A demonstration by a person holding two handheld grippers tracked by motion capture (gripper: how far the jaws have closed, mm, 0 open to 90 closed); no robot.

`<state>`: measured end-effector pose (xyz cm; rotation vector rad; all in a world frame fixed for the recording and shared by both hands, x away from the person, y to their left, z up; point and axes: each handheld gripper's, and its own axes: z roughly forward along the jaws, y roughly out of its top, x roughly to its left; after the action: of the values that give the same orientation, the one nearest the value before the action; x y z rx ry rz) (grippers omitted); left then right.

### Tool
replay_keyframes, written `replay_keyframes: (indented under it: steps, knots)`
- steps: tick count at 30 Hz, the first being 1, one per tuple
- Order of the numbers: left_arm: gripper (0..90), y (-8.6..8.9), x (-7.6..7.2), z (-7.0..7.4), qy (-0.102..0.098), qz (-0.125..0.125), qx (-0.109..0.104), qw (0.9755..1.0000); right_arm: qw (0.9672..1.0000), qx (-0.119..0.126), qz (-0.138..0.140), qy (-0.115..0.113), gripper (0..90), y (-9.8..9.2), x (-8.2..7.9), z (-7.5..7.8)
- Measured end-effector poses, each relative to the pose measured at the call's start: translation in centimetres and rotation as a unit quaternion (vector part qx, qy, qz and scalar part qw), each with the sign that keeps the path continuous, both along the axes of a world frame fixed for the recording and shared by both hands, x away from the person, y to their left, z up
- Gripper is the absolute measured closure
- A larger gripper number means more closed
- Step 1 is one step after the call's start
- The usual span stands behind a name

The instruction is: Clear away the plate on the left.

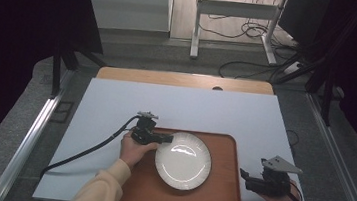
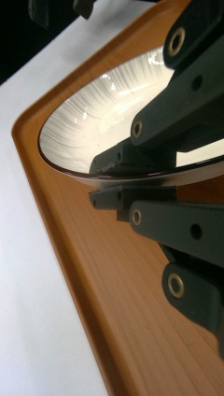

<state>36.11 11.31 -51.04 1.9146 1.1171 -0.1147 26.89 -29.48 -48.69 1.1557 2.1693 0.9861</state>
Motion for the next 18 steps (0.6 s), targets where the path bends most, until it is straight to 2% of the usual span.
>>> replay_keyframes:
  steps: [1, 12, 18]
  knots:
    - [84.2, 0.0, 0.1, -0.3, 0.002, 0.002, 0.0, 1.0, 1.0, 0.0, 0.0, 0.0, 17.2, 0.0, 0.0, 0.0]
    - [77.2, -0.3, 0.4, -1.5, -0.004, -0.012, 0.061, 0.9981, 1.0, -0.002, 0.001, 0.0, 17.2, 0.0, -0.1, -0.1]
    - [69.8, -0.4, 0.3, -1.6, -0.005, -0.021, 0.056, 0.9982, 1.0, -0.004, 0.003, 0.001, 17.2, 0.0, -0.1, -0.1]
